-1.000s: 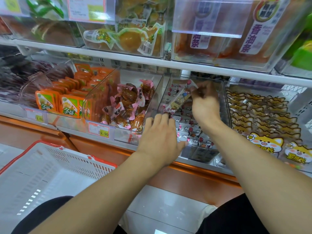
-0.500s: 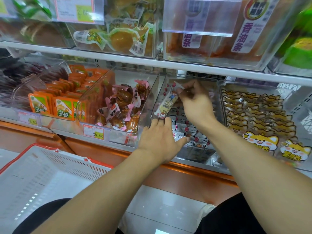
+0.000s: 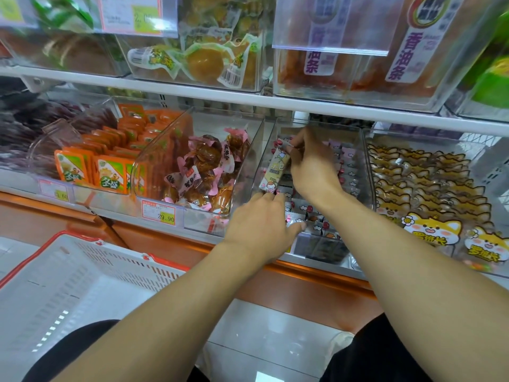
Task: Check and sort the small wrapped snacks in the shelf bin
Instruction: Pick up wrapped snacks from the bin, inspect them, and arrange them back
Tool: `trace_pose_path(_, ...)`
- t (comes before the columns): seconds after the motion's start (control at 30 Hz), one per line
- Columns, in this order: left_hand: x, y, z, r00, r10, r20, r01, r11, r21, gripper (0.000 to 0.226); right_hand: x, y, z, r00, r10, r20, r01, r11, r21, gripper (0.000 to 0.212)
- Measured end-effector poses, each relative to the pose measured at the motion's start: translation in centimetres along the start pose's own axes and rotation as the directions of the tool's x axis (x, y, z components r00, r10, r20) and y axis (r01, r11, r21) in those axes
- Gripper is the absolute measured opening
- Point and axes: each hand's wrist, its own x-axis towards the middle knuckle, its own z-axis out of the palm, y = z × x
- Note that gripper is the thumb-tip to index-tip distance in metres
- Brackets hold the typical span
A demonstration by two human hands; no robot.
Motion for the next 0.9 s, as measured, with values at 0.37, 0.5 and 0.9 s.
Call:
trace_pose_path(0.37, -2.0, -0.6, 0.6, 0.997, 0.073, -0.010, -0.072, 0.997, 0.038, 0.073, -2.3, -1.2, -1.5, 0.923, -0.214, 0.320, 0.253, 0.963, -0.087, 0.008)
trace_pose_path(0.5, -2.4, -0.4, 0.7, 0.998, 0.058, -0.005, -0.058, 0.995, 0.075, 0.075, -2.0, -1.0, -2.5, 0.870, -0.122, 0.477, 0.195, 0.975, -0.106, 0.010)
trace_pose_path(0.9, -1.8, -0.3, 1.4, 0.993, 0.060, -0.104, -0.035, 0.974, 0.225, 0.103, -2.1, 0.1, -1.3, 0.828, -0.084, 0.554, 0.250, 0.940, -0.232, 0.018)
